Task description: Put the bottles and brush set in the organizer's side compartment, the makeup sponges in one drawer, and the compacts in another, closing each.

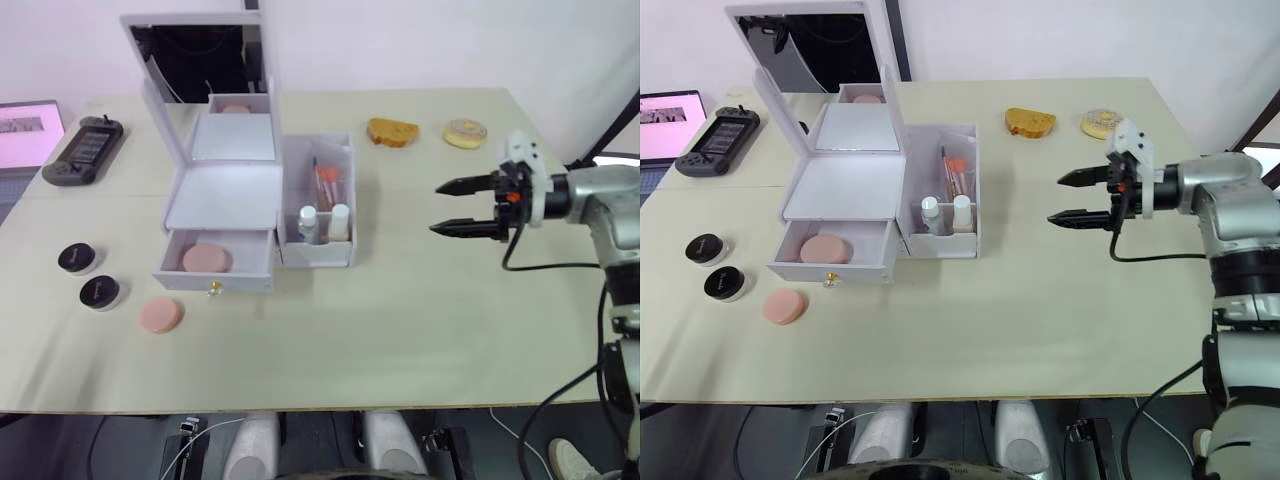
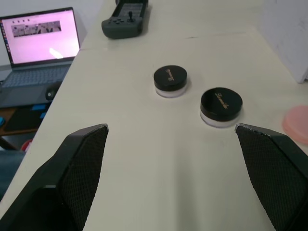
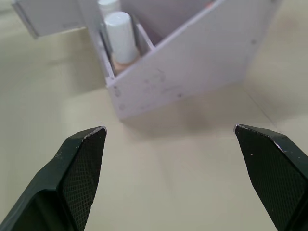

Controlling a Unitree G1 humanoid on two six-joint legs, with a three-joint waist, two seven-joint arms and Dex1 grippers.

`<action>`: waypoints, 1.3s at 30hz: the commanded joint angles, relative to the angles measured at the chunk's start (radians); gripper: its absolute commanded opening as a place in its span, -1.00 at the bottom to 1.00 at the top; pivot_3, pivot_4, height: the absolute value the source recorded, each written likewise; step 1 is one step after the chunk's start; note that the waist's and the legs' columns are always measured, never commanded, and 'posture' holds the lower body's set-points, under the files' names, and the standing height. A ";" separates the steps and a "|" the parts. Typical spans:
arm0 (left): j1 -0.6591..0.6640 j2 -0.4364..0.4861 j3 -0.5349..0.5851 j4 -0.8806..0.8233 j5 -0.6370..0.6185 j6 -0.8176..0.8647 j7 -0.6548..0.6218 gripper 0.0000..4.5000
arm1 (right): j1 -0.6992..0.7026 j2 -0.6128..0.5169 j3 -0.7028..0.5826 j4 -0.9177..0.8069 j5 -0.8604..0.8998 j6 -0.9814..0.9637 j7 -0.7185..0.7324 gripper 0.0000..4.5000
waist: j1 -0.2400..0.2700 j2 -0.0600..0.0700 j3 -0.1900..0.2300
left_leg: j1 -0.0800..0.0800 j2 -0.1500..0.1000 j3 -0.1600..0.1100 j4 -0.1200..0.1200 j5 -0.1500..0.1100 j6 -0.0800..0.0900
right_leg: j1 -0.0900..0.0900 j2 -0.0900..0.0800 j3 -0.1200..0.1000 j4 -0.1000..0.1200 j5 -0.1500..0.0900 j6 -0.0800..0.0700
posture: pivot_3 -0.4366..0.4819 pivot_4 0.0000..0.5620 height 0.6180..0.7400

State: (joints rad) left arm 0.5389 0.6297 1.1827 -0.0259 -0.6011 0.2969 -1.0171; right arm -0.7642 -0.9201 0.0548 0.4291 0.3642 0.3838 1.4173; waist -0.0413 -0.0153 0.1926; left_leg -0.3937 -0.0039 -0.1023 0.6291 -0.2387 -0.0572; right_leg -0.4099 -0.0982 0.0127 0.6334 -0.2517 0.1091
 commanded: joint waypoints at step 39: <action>0.044 -0.079 -0.577 -0.474 0.047 0.244 0.330 0.98 | 0.083 -0.024 -0.032 -0.519 0.159 0.201 0.029 1.00 | 0.008 0.000 0.000 | 0.003 0.002 0.011 0.000 -0.002 0.001 | 0.000 0.000 0.009 -0.002 0.001 0.002 | -0.05 -0.47 1.00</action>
State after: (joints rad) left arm 0.5825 0.5339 0.6068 -0.4670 -0.5589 0.5119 -0.7134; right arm -0.6634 -0.9350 0.0343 -0.0677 0.5248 0.5913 1.4550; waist -0.0329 -0.0158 0.1925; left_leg -0.3909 -0.0020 -0.0911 0.6294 -0.2407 -0.0559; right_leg -0.4102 -0.0977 0.0214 0.6315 -0.2503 0.1109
